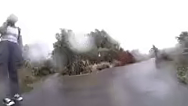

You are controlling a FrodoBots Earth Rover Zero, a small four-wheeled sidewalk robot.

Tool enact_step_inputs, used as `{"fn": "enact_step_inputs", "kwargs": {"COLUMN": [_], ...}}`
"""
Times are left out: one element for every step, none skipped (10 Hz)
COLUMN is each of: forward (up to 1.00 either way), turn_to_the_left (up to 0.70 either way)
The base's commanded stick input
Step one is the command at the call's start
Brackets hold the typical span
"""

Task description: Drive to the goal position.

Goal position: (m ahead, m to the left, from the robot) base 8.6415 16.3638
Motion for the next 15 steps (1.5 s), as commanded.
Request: {"fn": "enact_step_inputs", "kwargs": {"forward": [0.85,0.85,0.85,0.85,0.85,0.85,0.85,0.85,0.85,0.85,0.85,0.85,0.85,0.85,0.85], "turn_to_the_left": [0.34,0.20,0.00,0.00,0.00,0.00,0.00,0.00,0.00,0.00,0.00,0.00,0.00,0.00,0.01]}}
